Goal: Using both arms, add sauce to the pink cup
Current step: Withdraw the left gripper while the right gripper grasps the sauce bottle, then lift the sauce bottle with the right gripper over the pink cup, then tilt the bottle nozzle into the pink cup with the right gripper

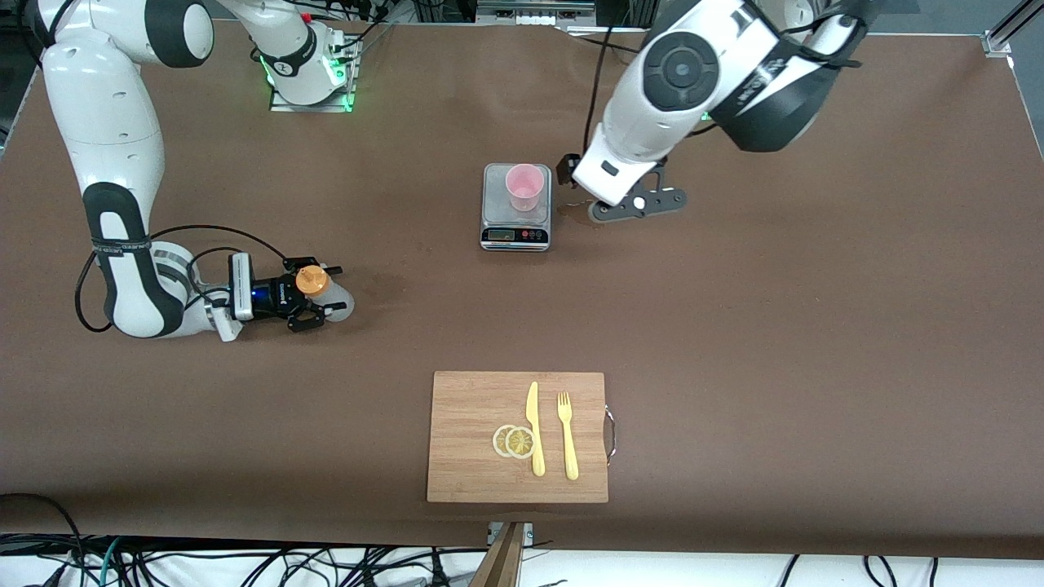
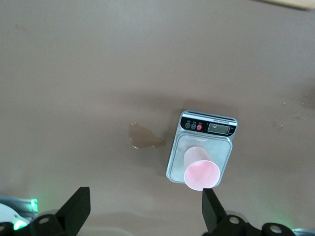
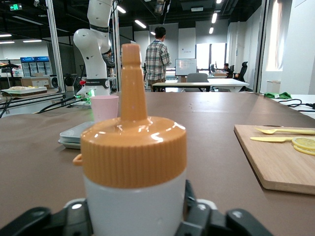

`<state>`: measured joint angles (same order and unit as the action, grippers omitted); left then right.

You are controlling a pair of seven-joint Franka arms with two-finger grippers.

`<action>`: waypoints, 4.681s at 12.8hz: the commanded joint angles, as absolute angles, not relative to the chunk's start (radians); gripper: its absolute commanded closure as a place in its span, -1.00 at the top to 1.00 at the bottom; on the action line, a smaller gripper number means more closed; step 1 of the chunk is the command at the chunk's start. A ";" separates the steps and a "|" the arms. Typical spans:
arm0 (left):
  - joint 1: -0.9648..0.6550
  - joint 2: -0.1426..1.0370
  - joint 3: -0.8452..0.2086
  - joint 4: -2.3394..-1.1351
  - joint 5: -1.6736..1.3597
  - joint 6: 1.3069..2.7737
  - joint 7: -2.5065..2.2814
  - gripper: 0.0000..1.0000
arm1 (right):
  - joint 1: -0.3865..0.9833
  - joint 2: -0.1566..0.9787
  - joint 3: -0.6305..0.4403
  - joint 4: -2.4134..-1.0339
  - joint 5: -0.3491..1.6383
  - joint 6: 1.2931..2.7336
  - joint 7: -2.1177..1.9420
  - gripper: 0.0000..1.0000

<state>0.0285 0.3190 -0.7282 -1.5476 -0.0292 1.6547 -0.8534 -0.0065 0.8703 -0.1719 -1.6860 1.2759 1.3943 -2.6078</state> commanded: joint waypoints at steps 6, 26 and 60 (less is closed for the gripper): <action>0.017 0.097 -0.304 -1.614 -0.009 1.594 -0.222 1.00 | 0.017 0.821 -0.169 -1.675 1.275 1.387 -2.557 -1.00; -0.011 0.018 -0.072 -1.675 -0.011 1.585 0.017 1.00 | 0.417 0.290 -0.002 -1.991 0.571 1.930 -1.542 -1.00; 0.009 0.018 -0.074 -1.675 -0.037 1.536 0.012 1.00 | 0.726 0.437 0.144 -1.744 -0.064 1.792 -0.782 -1.00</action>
